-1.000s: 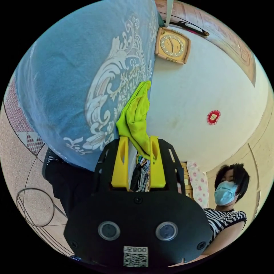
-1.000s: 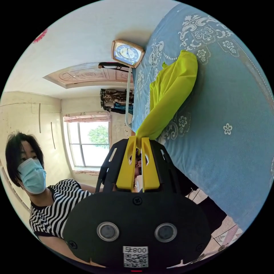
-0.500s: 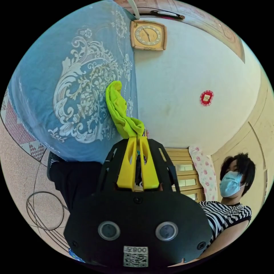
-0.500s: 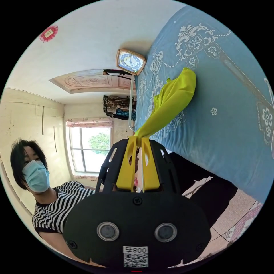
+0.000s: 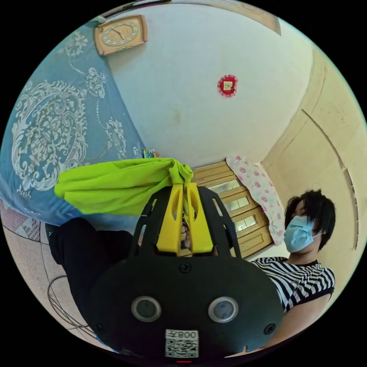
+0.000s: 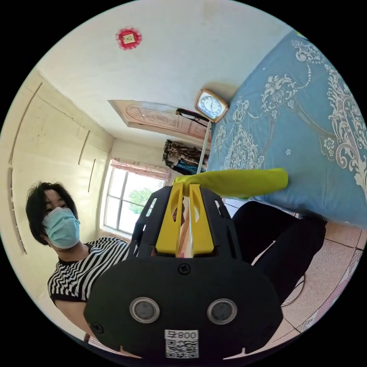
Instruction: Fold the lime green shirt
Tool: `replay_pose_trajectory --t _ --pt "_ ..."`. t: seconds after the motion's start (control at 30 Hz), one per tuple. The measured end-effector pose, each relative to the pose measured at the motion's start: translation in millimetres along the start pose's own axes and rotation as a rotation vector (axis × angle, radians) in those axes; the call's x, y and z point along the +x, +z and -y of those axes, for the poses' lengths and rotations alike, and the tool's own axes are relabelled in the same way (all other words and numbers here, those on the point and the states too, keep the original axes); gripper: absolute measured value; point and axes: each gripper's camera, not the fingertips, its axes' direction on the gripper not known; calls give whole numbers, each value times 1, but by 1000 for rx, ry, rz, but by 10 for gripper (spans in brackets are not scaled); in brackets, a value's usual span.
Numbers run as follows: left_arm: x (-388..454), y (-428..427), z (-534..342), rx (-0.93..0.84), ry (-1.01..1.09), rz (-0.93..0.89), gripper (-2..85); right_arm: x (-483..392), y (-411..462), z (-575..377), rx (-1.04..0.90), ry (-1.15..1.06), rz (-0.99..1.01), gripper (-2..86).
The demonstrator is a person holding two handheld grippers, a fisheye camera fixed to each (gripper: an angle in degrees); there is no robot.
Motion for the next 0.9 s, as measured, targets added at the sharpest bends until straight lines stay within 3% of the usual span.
replay_pose_trajectory --t 0.27,0.5,0.7,0.9 --pt "-8 64 -31 -155 94 -59 18 -86 -48 -94 137 -97 2 20" --pt "-80 174 -32 -341 46 -37 18 -100 -98 -127 259 -49 -86 21" --pt "-134 322 20 -445 81 -21 19 -118 -177 -64 337 -45 -219 20" --pt "-151 468 87 -466 198 -84 19 -191 -267 42 390 -154 -378 22"
